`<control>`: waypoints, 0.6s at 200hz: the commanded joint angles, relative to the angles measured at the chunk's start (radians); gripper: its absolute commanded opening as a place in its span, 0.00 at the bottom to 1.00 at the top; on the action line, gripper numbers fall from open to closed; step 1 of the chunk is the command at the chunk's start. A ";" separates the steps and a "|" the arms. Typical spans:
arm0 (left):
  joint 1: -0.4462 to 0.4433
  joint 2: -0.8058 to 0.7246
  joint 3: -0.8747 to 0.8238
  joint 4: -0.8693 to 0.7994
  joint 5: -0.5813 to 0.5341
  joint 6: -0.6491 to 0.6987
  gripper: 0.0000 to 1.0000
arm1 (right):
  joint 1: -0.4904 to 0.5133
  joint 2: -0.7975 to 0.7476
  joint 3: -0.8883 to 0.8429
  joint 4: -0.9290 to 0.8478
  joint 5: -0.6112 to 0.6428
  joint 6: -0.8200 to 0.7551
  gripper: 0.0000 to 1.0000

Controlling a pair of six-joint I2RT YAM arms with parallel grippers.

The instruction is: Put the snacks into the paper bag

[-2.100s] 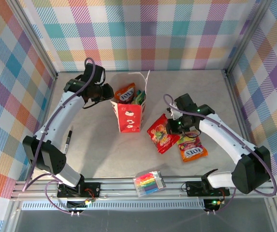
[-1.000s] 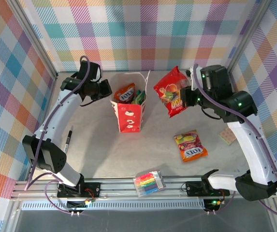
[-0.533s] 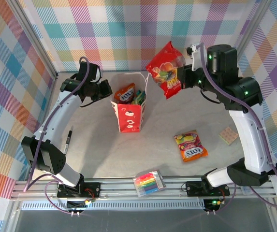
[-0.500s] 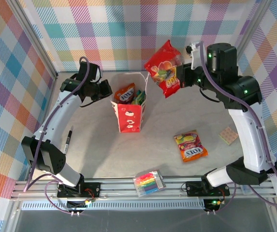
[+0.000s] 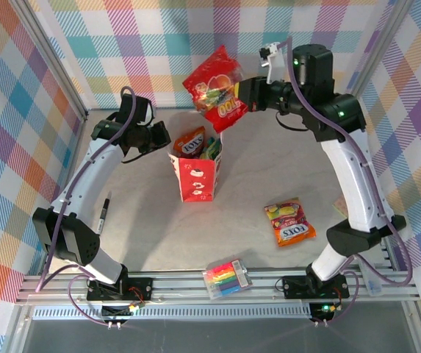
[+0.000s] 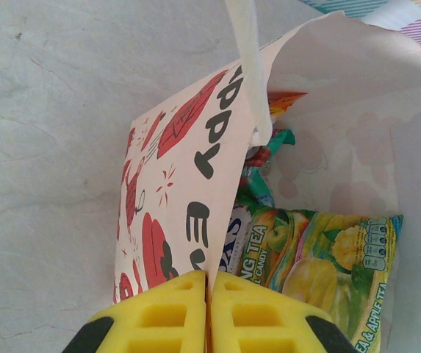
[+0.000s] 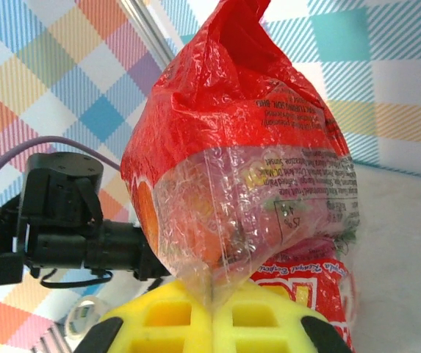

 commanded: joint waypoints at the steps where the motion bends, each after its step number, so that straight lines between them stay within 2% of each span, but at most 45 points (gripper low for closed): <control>1: 0.012 -0.043 -0.015 0.017 0.020 -0.012 0.09 | 0.025 0.016 0.047 0.213 -0.081 0.082 0.00; 22: 0.012 -0.051 -0.022 0.023 0.020 -0.012 0.09 | 0.054 0.043 0.052 0.228 -0.033 0.102 0.00; 66: 0.012 -0.059 -0.034 0.028 0.018 -0.010 0.09 | 0.153 0.053 -0.003 0.220 0.247 0.126 0.00; 120: 0.012 -0.059 -0.030 0.026 0.018 -0.004 0.09 | 0.223 0.105 0.004 0.205 0.412 0.139 0.00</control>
